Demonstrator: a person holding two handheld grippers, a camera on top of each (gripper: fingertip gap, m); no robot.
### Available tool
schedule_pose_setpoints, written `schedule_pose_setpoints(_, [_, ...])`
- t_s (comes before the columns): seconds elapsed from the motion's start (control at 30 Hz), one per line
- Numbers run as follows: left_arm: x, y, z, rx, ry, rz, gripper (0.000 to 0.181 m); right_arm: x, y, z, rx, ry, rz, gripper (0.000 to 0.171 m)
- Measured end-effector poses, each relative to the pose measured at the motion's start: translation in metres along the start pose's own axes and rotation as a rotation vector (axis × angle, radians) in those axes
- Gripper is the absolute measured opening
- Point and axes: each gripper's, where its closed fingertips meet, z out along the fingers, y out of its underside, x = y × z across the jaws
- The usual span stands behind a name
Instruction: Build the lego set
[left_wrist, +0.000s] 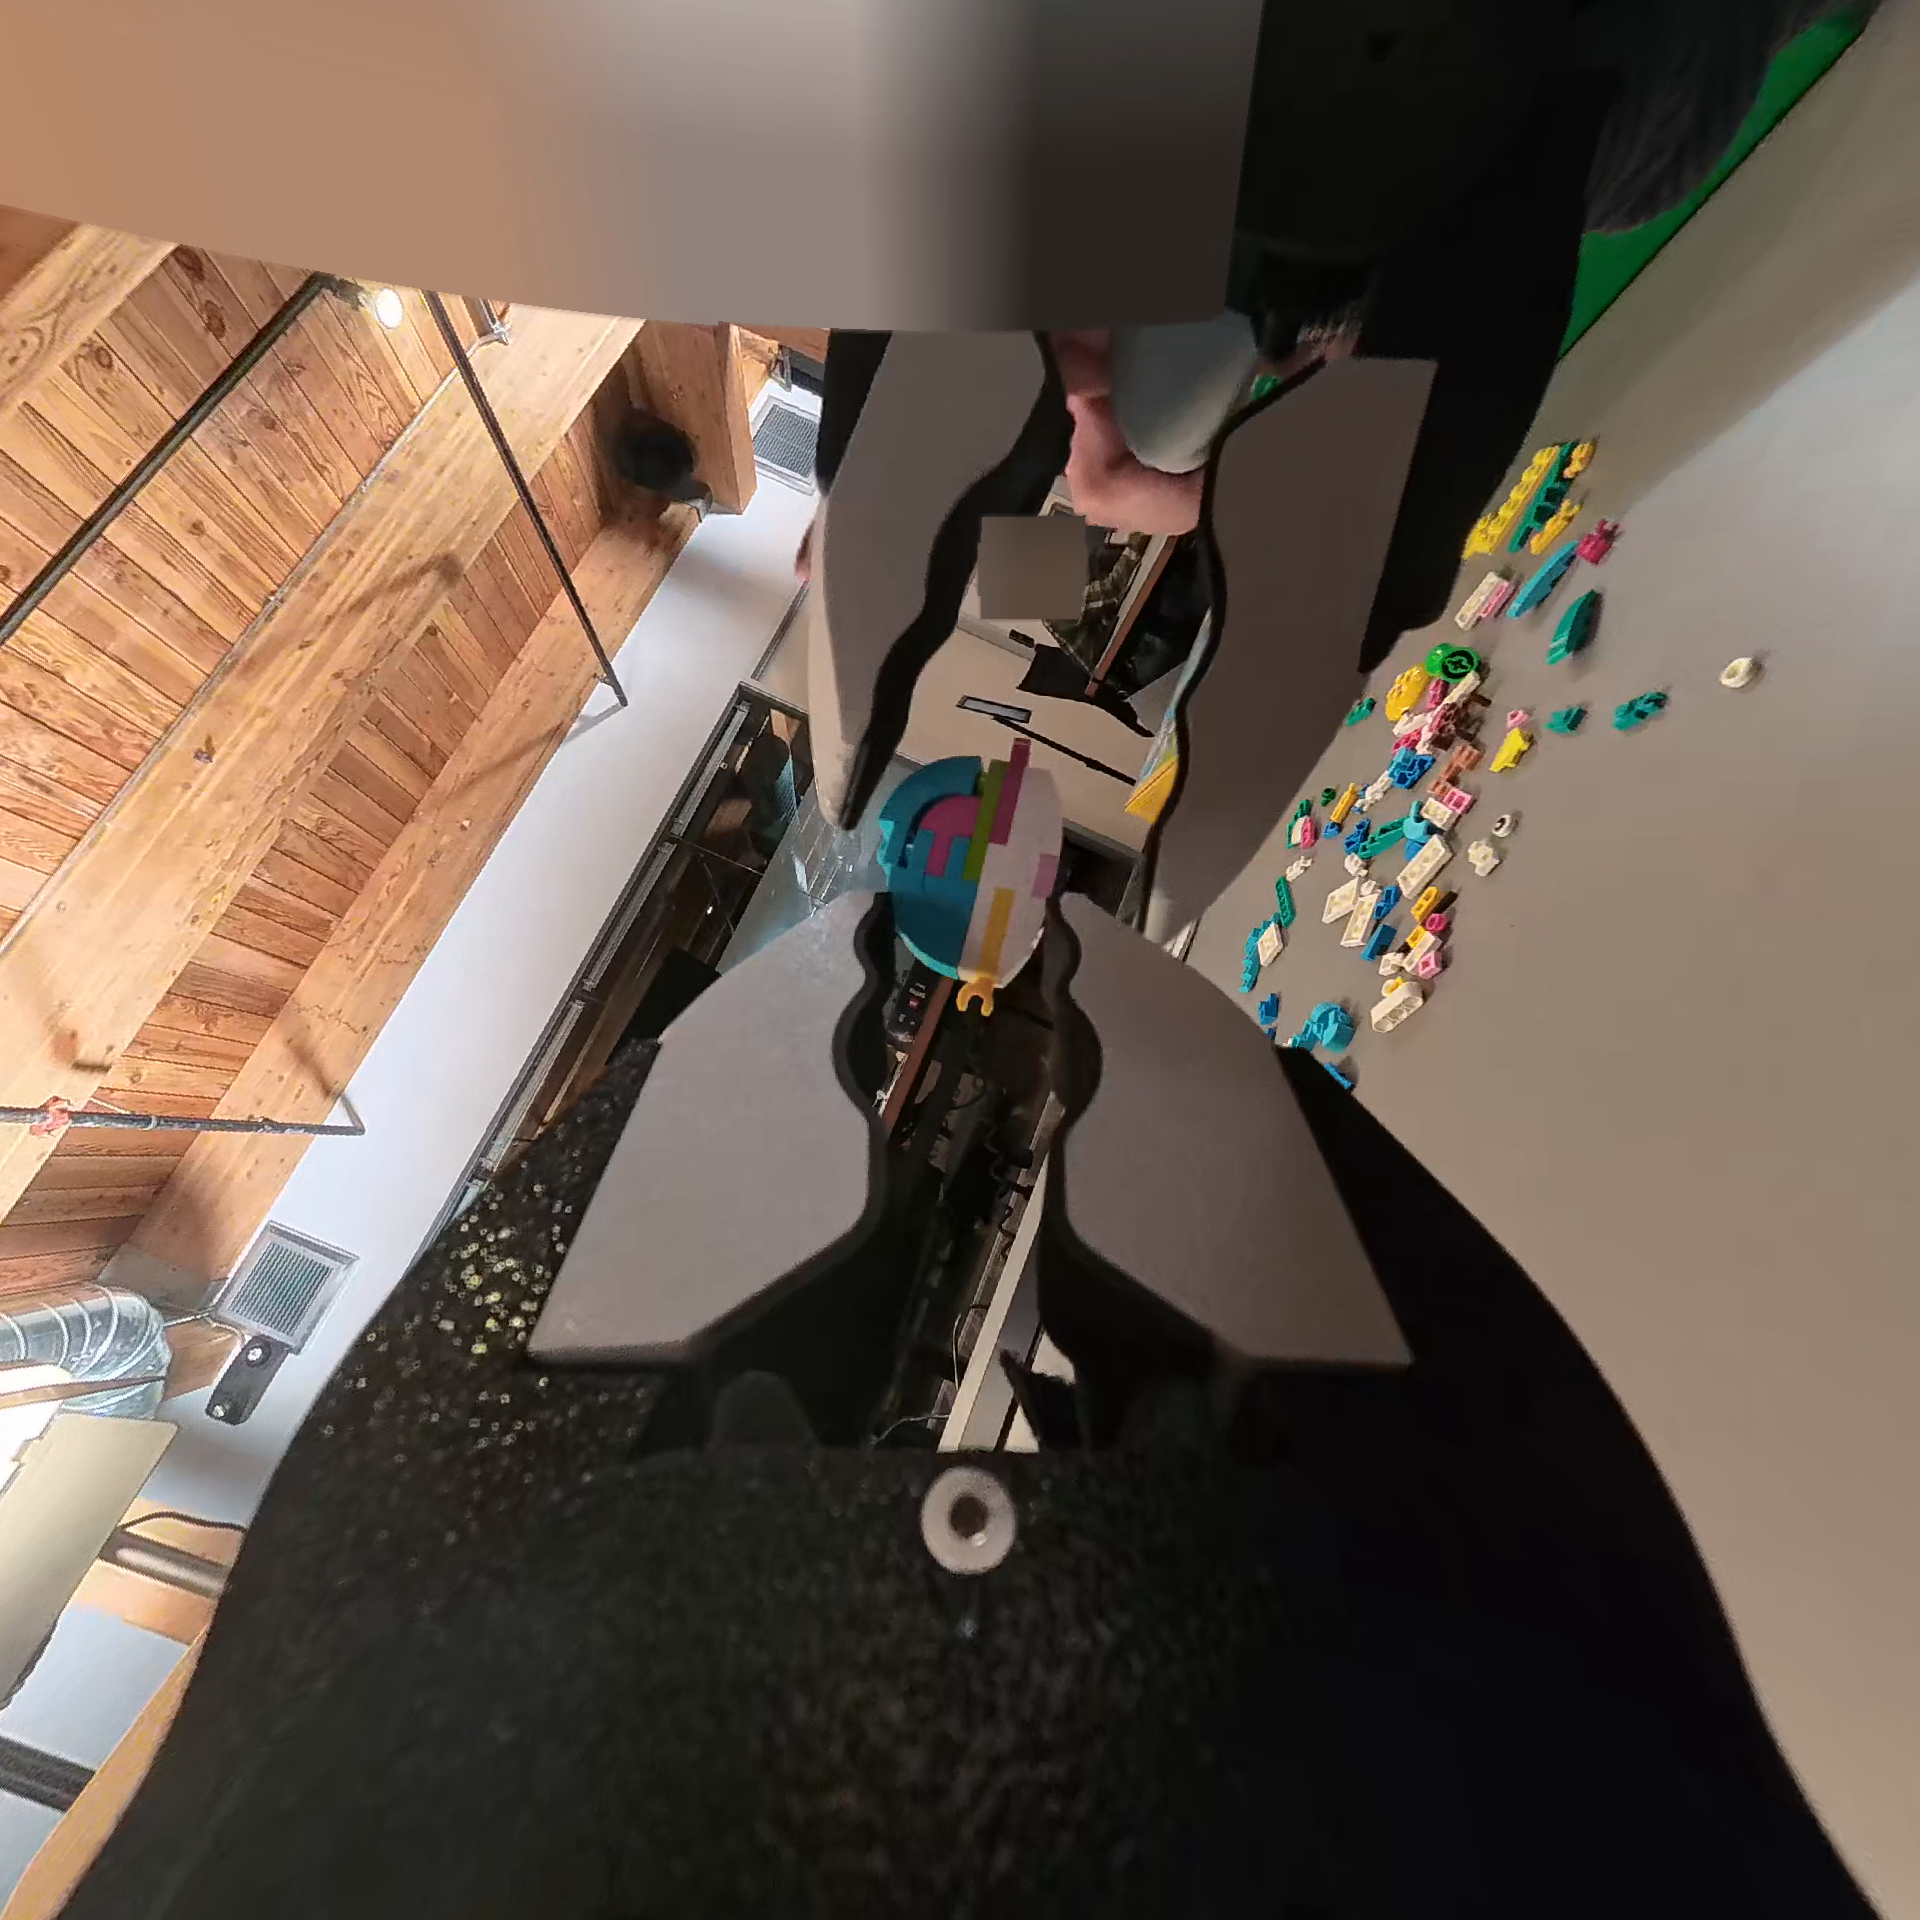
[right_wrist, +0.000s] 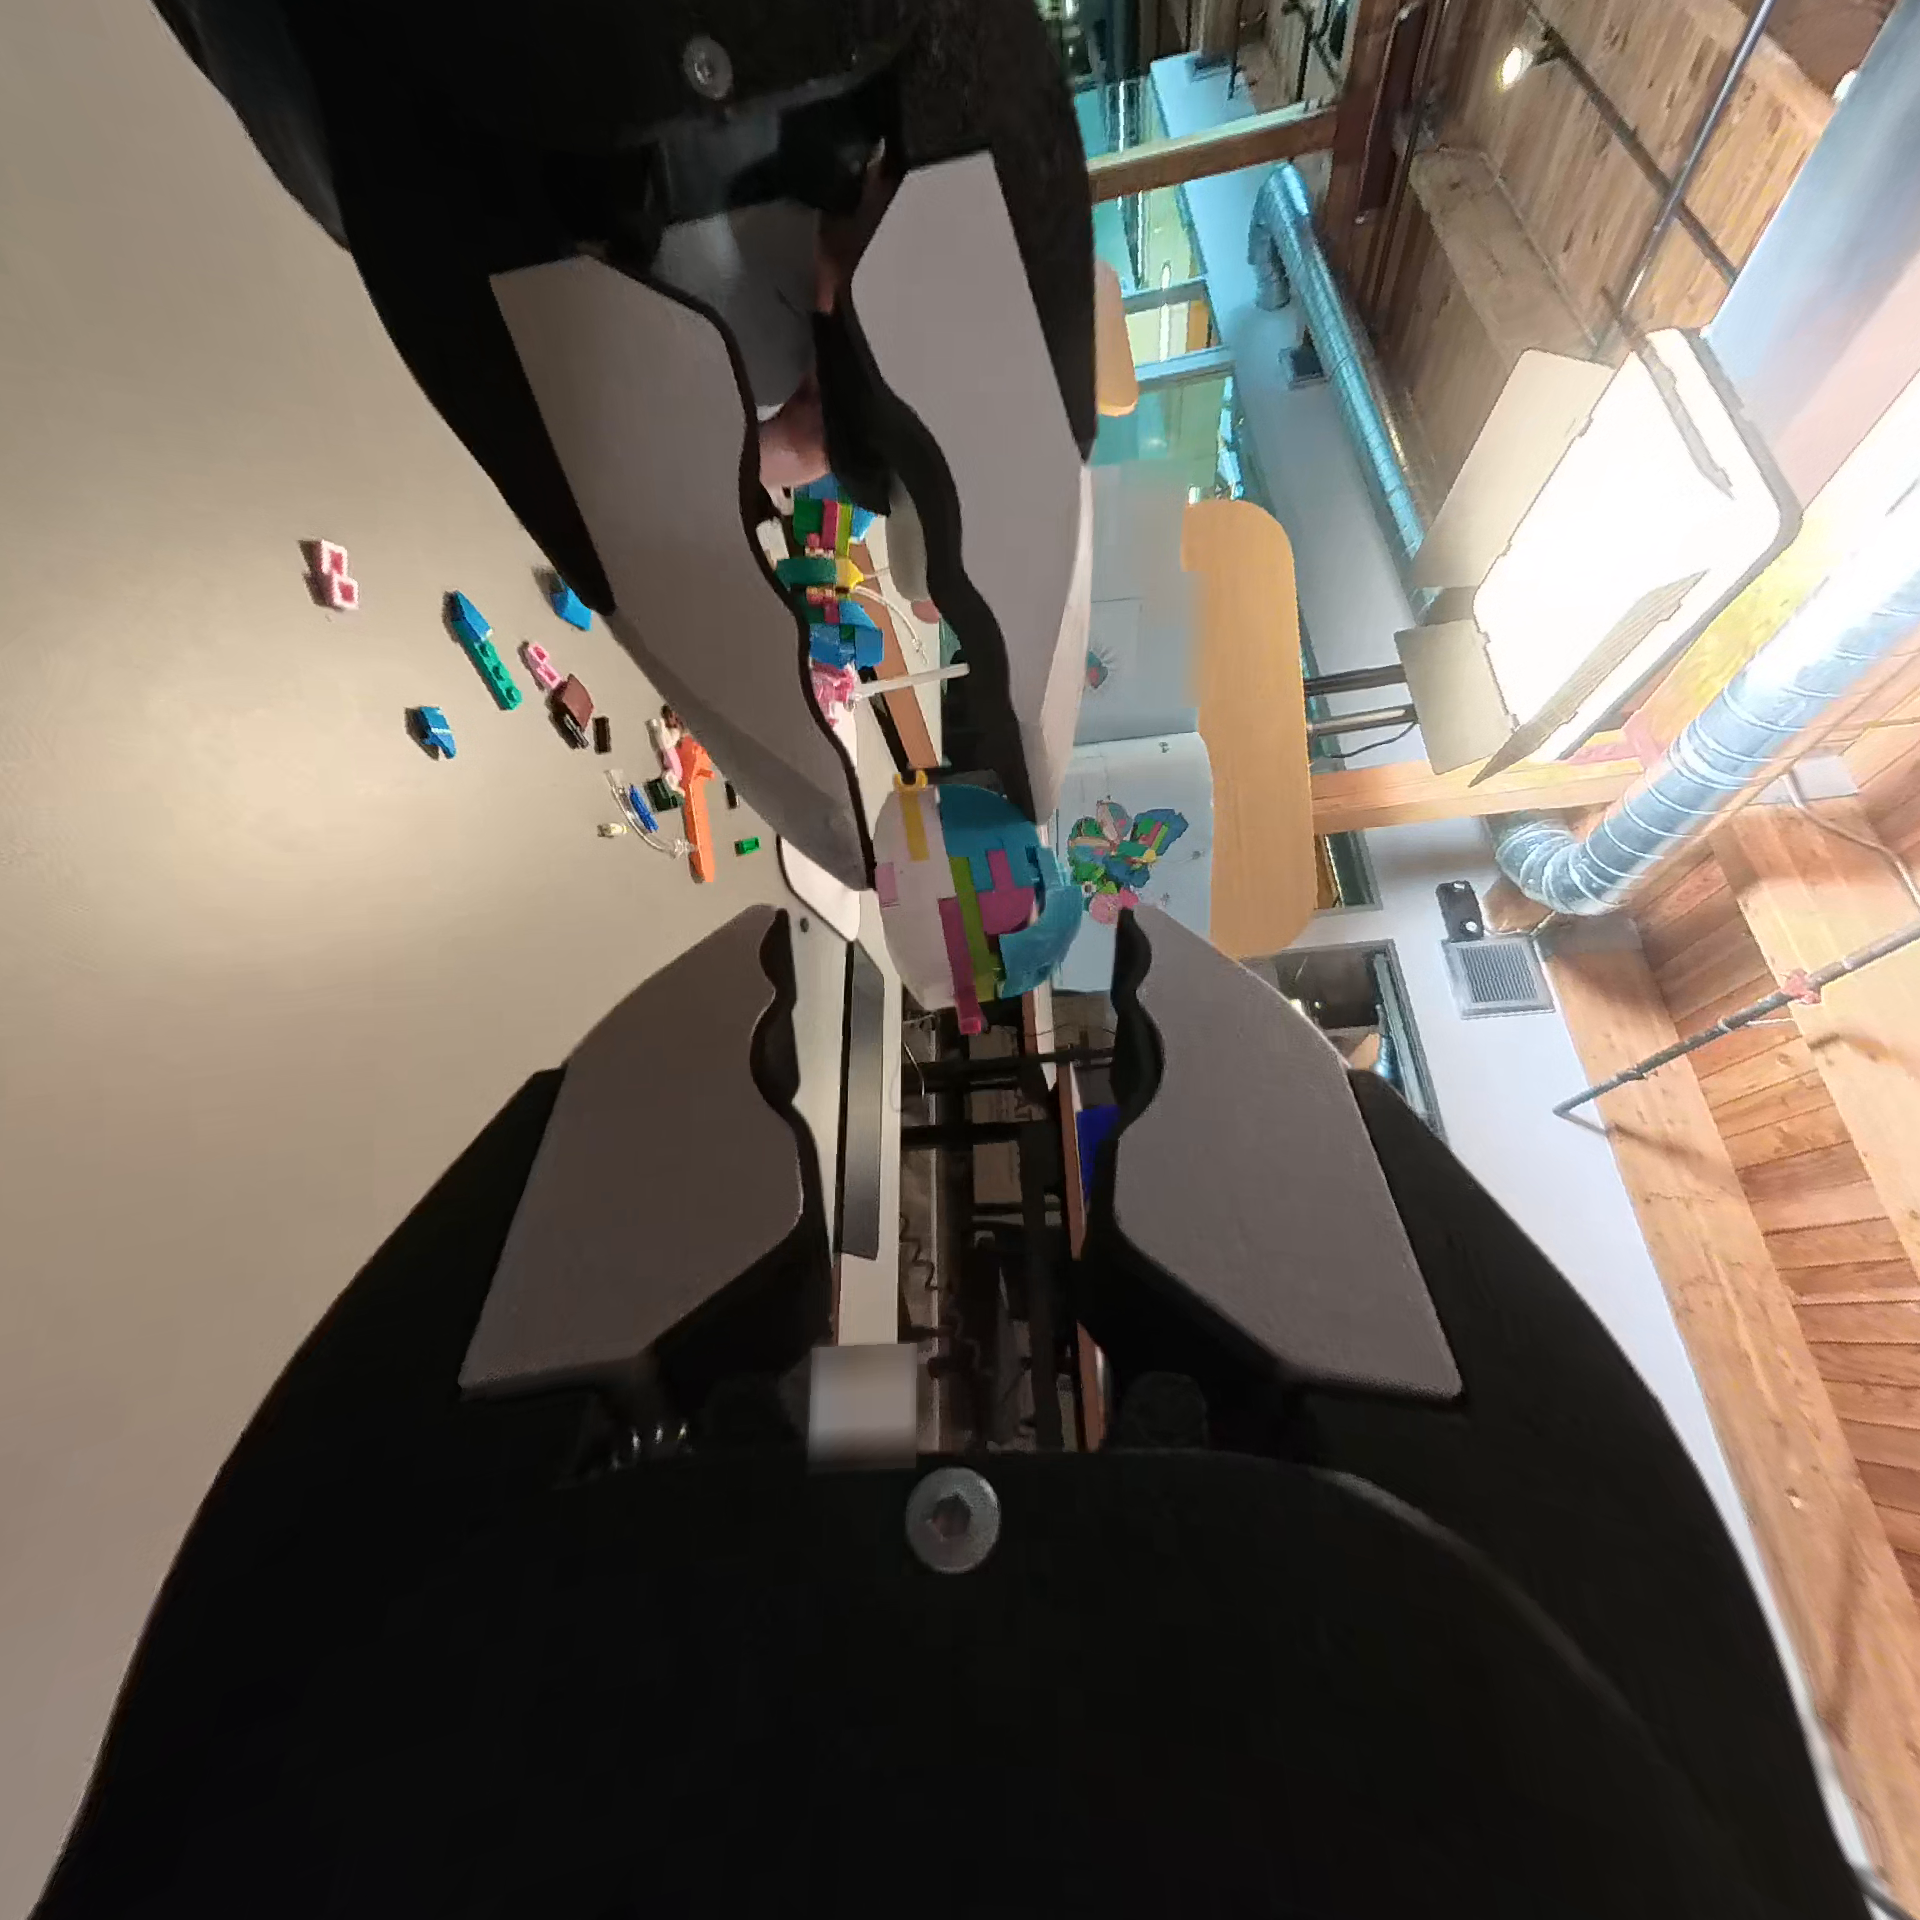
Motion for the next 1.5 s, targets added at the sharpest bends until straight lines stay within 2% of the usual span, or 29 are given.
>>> schedule_pose_setpoints(0.13, [0.001, -0.001, 0.001, -0.002, 0.009, -0.002, 0.027, -0.003, 0.0, 0.003, -0.014, -0.008, -0.027, 0.054])
schedule_pose_setpoints(0.2, [0.004, 0.0, 0.002, -0.009, 0.026, -0.007, 0.027, 0.0, -0.001, 0.003, -0.015, 0.011, -0.037, 0.041])
schedule_pose_setpoints(0.27, [0.005, 0.001, 0.002, -0.009, 0.032, -0.012, 0.027, 0.001, 0.002, 0.003, -0.033, 0.001, -0.04, 0.035])
schedule_pose_setpoints(0.83, [0.018, 0.005, 0.008, -0.05, 0.148, -0.048, 0.027, -0.012, 0.01, 0.001, -0.075, -0.12, -0.132, 0.034])
schedule_pose_setpoints(0.9, [0.02, 0.007, 0.009, -0.053, 0.148, -0.07, 0.027, -0.013, 0.011, 0.002, -0.073, -0.118, -0.109, 0.034])
schedule_pose_setpoints(1.07, [0.012, 0.01, 0.013, -0.062, 0.148, -0.16, 0.027, -0.005, 0.016, 0.005, -0.054, -0.08, 0.112, 0.035])
schedule_pose_setpoints(1.5, [0.008, 0.015, 0.014, -0.077, 0.192, -0.275, 0.026, -0.004, 0.02, 0.008, -0.081, -0.009, 0.209, 0.033])
